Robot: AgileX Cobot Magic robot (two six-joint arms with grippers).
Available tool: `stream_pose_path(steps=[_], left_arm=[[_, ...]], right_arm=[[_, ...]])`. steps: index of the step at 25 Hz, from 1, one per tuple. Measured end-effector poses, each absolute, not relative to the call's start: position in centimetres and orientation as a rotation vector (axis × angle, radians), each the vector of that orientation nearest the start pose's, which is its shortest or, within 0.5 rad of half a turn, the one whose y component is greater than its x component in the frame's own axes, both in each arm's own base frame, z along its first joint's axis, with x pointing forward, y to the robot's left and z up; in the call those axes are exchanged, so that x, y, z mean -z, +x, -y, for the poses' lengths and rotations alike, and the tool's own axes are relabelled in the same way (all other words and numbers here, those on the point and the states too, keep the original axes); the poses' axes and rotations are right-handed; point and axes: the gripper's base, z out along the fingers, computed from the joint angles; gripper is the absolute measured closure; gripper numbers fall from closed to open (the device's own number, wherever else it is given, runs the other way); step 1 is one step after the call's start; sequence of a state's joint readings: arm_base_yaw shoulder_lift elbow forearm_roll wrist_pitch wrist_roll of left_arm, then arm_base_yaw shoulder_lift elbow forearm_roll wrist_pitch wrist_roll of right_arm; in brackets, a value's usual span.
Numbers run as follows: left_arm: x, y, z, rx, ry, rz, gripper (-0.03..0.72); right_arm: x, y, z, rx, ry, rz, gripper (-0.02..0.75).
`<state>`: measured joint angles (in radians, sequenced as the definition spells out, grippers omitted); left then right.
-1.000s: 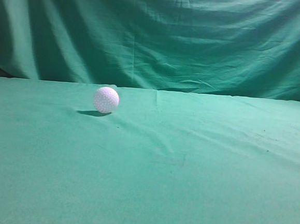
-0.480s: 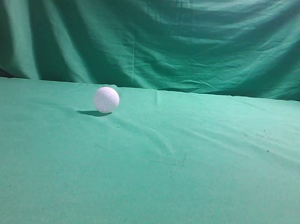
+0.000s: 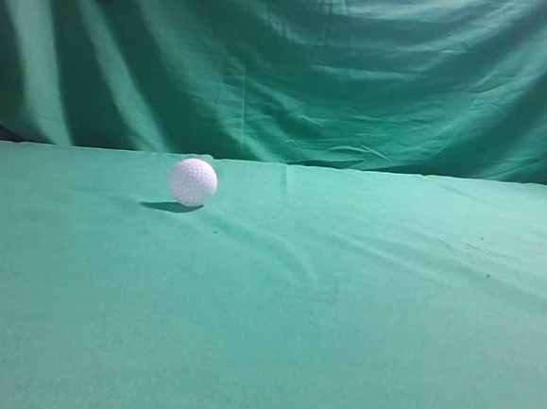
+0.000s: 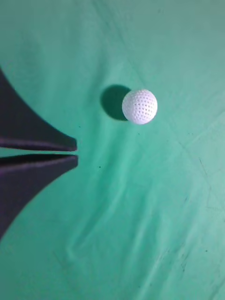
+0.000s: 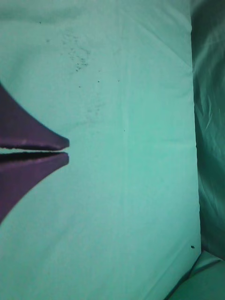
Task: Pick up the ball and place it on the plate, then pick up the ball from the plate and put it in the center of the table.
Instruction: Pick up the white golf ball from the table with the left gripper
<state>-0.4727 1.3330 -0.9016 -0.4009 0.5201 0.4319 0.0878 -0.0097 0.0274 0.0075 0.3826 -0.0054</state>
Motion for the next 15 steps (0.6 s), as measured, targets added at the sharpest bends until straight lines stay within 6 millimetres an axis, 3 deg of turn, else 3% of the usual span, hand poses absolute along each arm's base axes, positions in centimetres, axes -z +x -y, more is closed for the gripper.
stream_pose_path(steps=[8, 10, 13, 15], left_arm=[[-25.3, 29.5, 17.5, 0.364, 0.917, -2.383, 0.688], [-24.5, 30.7, 18.2, 0.361, 0.924, -2.397, 0.639], [-23.7, 32.3, 19.0, 0.361, 0.928, -2.409, 0.478], [-23.2, 33.0, 19.4, 0.366, 0.931, -2.423, 0.321]], right_arm=[[-17.0, 5.2, -0.5, -0.062, -0.084, -1.882, 0.738], [-17.0, 5.2, -0.5, -0.062, -0.084, -1.882, 0.738], [-17.0, 5.2, -0.5, -0.062, -0.084, -1.882, 0.738], [-17.0, 5.2, -0.5, -0.062, -0.084, -1.882, 0.738]])
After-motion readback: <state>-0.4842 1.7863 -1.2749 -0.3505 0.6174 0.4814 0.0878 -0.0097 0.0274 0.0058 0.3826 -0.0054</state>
